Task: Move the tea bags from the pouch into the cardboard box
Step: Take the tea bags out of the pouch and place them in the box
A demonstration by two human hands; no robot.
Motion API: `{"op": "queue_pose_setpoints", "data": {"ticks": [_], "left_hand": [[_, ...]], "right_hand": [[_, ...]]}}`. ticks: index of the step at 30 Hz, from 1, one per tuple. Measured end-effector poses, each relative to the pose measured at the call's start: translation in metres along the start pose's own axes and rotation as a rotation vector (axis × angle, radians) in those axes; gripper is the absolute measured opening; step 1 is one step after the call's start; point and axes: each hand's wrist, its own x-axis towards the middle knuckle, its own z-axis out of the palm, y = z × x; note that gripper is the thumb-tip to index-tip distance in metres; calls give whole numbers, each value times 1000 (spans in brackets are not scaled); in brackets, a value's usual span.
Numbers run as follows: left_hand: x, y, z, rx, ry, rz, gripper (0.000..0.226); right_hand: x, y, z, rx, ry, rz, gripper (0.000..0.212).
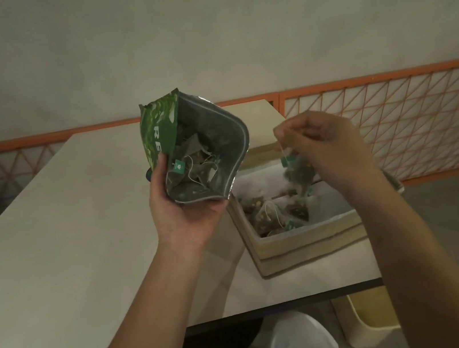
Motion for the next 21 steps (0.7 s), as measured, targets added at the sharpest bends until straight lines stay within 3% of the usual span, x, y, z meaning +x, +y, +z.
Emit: {"op": "queue_pose_setpoints", "data": {"ticks": [3, 8, 11, 13, 17, 21], "left_hand": [[0, -2, 0, 3, -5, -11, 55], [-2, -4, 2, -6, -8, -18, 52], [-2, -3, 2, 1, -17, -17, 53], [-3, -2, 1, -3, -17, -14, 54], [-4, -1, 2, -5, -22, -5, 56], [-5, -1, 4, -17, -32, -7, 55]], "right_hand": [[-4, 16, -3, -172, -232, 105, 14], [-1, 37, 14, -440, -434, 199, 21], [-2, 38, 22, -452, -728, 247, 58], [-3, 37, 26, -596, -856, 219, 61], [2, 44, 28, -633, -823, 259, 37], [2, 50, 26, -575, -525, 237, 23]]}}
